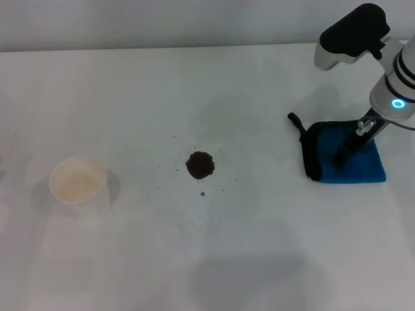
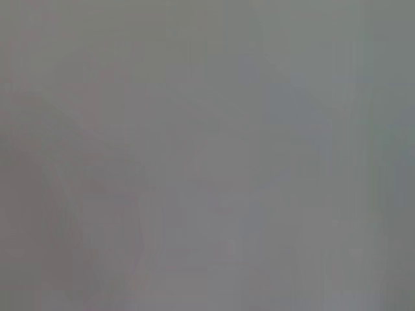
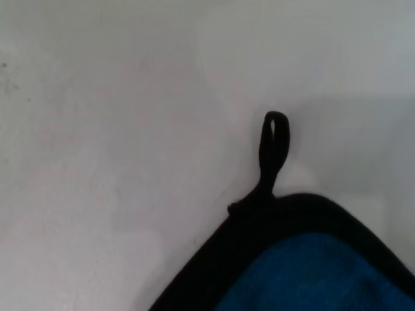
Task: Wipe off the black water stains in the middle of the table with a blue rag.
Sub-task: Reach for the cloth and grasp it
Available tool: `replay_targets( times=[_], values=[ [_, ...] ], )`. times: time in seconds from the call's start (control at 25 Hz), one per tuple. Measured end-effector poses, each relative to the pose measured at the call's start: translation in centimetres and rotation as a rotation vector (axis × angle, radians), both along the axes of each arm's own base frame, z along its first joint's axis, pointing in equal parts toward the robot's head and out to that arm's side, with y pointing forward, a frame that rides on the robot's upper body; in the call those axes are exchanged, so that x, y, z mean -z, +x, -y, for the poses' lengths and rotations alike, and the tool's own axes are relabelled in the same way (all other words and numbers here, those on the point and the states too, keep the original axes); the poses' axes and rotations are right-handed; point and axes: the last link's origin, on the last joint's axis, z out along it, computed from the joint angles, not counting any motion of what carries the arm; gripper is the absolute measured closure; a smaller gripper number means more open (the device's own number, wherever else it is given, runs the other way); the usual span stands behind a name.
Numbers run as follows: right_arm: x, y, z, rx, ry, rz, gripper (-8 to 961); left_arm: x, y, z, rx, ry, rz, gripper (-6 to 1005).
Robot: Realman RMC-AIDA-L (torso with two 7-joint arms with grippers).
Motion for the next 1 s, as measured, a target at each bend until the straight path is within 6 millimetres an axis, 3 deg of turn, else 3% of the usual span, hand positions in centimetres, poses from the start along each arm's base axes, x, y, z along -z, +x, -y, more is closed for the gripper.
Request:
replay_targets(
  times=[0.32, 0.76, 1.0],
  values=[
    [0.05, -0.14, -0.03, 0.005, -0.009, 0.012, 295, 0.02, 0.05, -0.16, 0.001, -0.002, 0.0, 107],
    [-0.34, -0.08, -0.14, 0.015, 0.001, 0.013, 507, 0.02, -0.02, -0.07, -0.002, -0.002, 0.0, 107],
    [-0.46, 0.15, -0.04, 0.02, -0.003, 0.027, 501, 0.02, -0.04, -0.03, -0.003, -0.002, 0.0, 107]
  ],
)
